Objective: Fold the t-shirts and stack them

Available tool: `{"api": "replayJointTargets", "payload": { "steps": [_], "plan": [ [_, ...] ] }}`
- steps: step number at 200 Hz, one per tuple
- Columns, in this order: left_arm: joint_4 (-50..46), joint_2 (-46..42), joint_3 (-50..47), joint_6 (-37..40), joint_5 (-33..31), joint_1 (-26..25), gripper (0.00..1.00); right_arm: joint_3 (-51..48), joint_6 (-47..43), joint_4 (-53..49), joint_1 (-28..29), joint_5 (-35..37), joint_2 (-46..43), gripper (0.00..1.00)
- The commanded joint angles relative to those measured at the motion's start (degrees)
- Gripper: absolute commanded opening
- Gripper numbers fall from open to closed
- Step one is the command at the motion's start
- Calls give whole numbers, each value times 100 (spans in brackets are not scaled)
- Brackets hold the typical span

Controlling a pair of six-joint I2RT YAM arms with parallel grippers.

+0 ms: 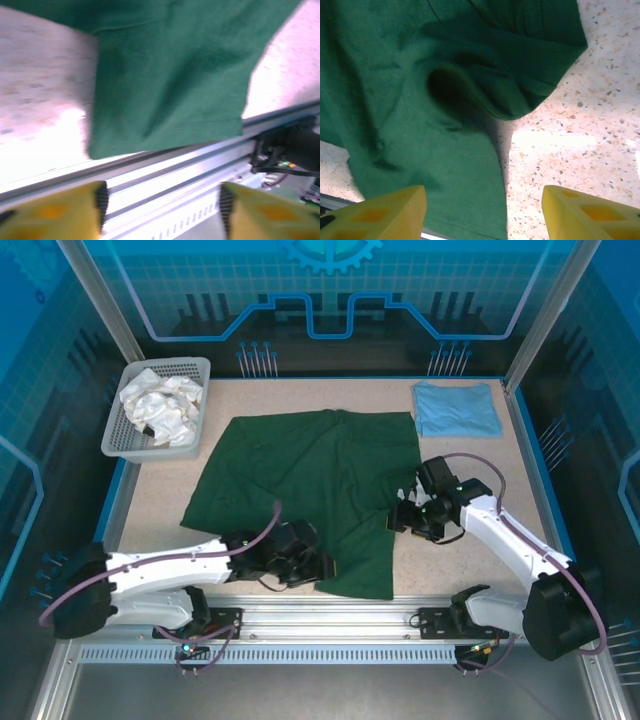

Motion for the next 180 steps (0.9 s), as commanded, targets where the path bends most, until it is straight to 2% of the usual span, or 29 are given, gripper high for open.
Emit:
{"api": "replayJointTargets", "payload": {
  "steps": [1, 18, 31, 44, 63, 83, 119, 149, 167, 180],
  "plan": [
    [-949, -669, 266, 463, -670, 605, 74, 535, -52, -273, -61, 283, 216, 62],
    [-1134, -760, 595, 1062, -620, 1521, 73, 1012, -44, -258, -148, 725, 670, 61],
    [-1130, -608, 893, 1535, -648, 2258, 67, 1282, 2, -128, -343, 910, 1085, 57],
    [-1012, -247, 1183, 1968, -638, 2862, 57, 1609, 15, 60, -534, 1045, 1612, 54],
    [-774, 506, 1502, 2283, -740, 3495, 47, 2315, -15, 139, -690, 1159, 2607, 39],
    [-176, 1400, 1522, 2311, -832, 3938, 47, 3197, -87, 127, -706, 1141, 3703, 31],
    [368, 2979, 1827, 2334, -794, 4540, 47, 5011, -216, -298, -704, 1344, 5562, 30],
    [761, 3374, 1683, 2219, -782, 4771, 53, 6411, -267, -738, -673, 1286, 6755, 35],
    [928, 3438, 1538, 2108, -758, 4809, 53, 7589, -271, -1405, -611, 1620, 7463, 39],
    [1150, 3393, 1332, 1916, -662, 4872, 54, 8261, -339, -1481, -647, 1238, 7836, 41]
  ]
}}
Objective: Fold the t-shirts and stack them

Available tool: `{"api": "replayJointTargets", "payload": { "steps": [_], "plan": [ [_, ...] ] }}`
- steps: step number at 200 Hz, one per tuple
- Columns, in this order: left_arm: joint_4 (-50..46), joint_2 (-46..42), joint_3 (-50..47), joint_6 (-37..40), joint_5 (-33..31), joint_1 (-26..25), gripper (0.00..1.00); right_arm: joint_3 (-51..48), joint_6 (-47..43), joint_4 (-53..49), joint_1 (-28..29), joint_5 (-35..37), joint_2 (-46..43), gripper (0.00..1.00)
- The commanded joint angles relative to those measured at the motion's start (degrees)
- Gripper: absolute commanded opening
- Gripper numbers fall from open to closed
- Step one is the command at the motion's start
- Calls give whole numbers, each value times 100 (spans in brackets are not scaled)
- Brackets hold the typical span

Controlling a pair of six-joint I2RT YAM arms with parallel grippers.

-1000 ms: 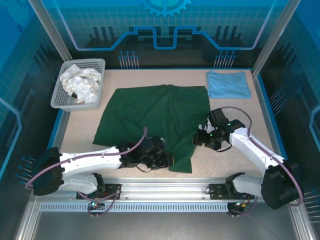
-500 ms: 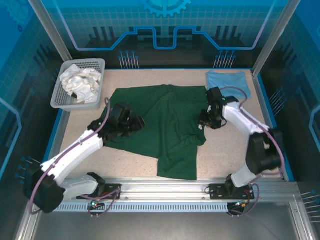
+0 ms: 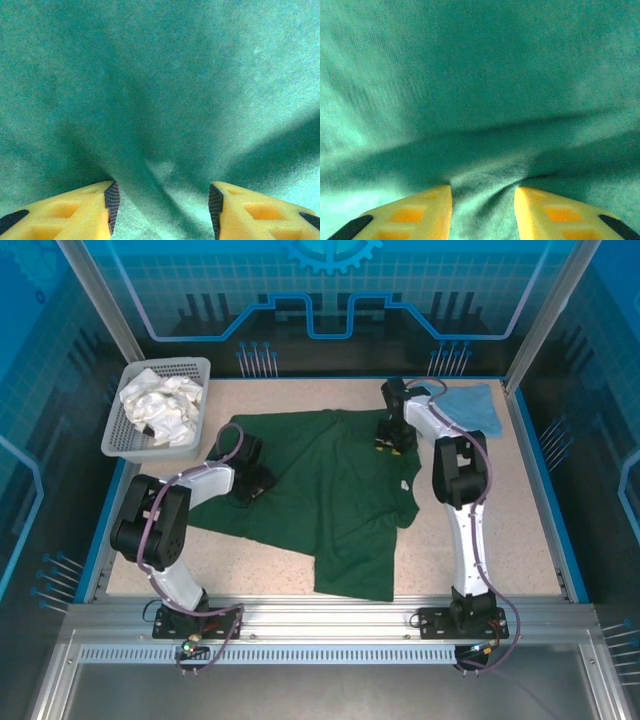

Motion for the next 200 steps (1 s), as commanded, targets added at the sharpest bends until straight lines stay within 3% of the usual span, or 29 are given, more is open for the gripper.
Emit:
{"api": "replayJointTargets", "payload": {
  "steps": [1, 44, 83, 98, 114, 130, 150, 175, 200],
  "plan": [
    [400, 63, -313, -184, 29, 127, 54, 959, -113, -710, 5, -149, 798, 42],
    [1044, -374, -1048, -873, 130, 249, 57, 4040, -5, -1401, -94, -672, 2552, 47],
    [1228, -224, -749, -962, 622, 311, 68, 3999, 60, -349, -244, -1110, 2396, 60],
    [960, -426, -436, -837, 649, 328, 79, 4337, -6, -519, -310, -1170, 2161, 67],
    [481, -924, -122, -634, 381, 328, 91, 4054, -125, -581, -312, -1167, 1435, 71],
    [-35, -1547, 33, -485, -28, 347, 92, 3314, -236, -507, -260, -1120, 362, 74],
    [-615, -2258, -159, -568, -196, 559, 88, 1691, -359, -246, -124, -896, -1396, 77],
    [-995, -3085, -1004, -769, -71, 1213, 80, -1937, -17, 964, 95, -1110, -3939, 78],
    [-1033, -3687, -1896, -872, 670, 2328, 72, -5135, 688, 1704, 232, -1474, -5766, 75]
  ]
}}
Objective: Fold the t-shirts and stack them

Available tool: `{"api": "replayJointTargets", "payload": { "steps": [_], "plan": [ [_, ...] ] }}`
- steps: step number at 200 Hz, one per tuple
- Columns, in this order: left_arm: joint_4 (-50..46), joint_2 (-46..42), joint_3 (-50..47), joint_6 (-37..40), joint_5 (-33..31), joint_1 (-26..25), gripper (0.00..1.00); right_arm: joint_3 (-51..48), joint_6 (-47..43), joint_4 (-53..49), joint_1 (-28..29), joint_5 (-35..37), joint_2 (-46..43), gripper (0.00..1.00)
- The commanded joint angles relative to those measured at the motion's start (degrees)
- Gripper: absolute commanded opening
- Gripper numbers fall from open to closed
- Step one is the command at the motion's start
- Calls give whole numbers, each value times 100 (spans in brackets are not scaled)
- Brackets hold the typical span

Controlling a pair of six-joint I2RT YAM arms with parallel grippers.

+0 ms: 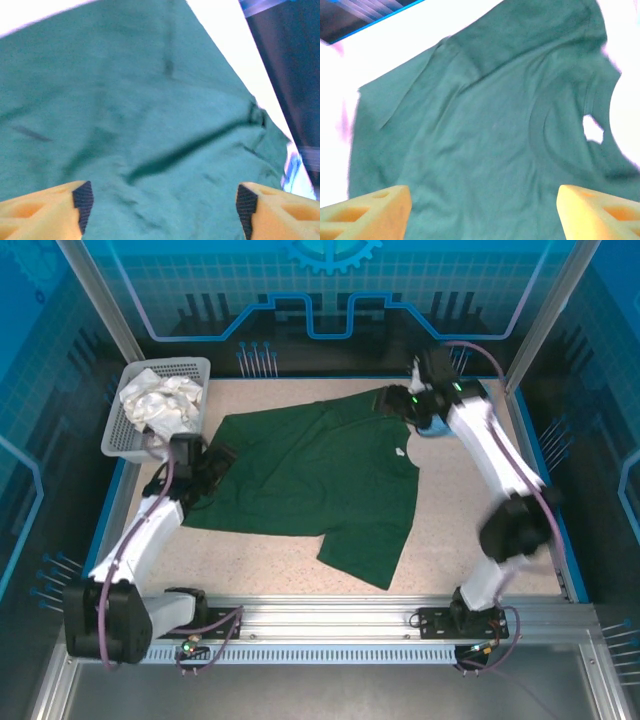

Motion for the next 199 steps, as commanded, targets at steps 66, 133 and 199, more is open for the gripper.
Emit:
{"api": "replayJointTargets", "payload": {
  "steps": [66, 133, 199],
  "plan": [
    [-490, 144, -1289, 424, 1058, 2189, 66, -5725, 1629, 512, 1724, -166, -2773, 68],
    [64, 1046, -1235, 335, 1070, 2250, 59, -6311, 2028, 992, 2188, -445, -3037, 65],
    [440, 1922, -987, 358, 755, 1637, 58, -6139, 2487, 1258, 3121, -134, -2442, 58]
  ]
}}
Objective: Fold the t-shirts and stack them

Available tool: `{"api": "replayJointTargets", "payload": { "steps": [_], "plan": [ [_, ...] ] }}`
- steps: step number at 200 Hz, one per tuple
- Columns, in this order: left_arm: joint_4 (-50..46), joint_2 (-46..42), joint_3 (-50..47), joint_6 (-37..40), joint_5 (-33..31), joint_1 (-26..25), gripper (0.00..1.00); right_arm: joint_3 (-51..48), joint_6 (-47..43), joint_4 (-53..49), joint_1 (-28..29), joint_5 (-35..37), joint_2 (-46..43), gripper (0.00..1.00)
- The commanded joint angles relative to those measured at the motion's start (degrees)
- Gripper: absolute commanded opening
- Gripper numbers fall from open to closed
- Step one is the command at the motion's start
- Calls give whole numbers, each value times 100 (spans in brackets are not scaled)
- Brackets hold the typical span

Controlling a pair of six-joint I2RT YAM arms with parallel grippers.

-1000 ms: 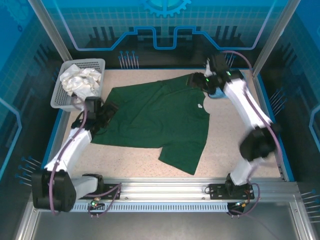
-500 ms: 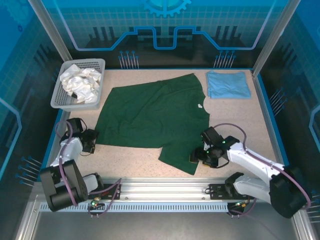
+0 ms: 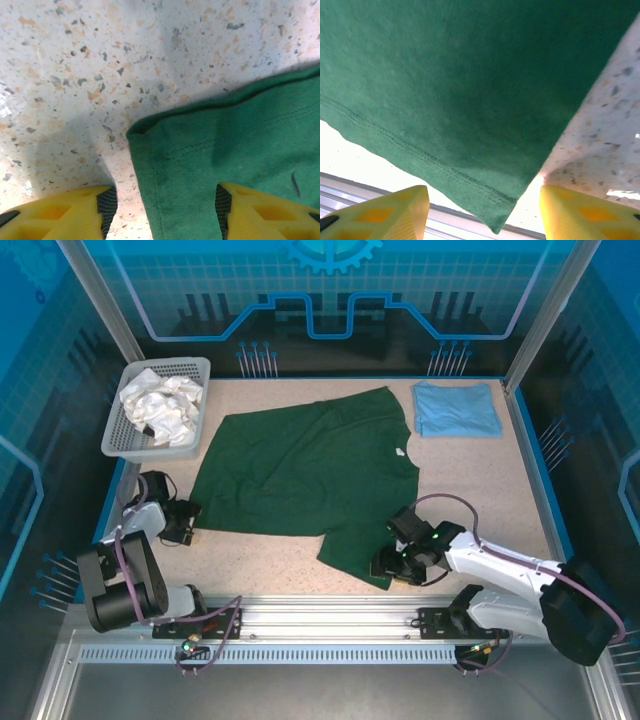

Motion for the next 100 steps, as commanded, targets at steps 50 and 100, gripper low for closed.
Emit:
{"api": "replayJointTargets", "payload": {
  "steps": [50, 100],
  "plan": [
    [956, 700, 67, 181, -457, -438, 42, 653, 266, 97, 530, 550, 1113, 43],
    [1060, 642, 112, 259, -351, -446, 30, 728, 262, 86, 553, 692, 1160, 20]
  ]
}}
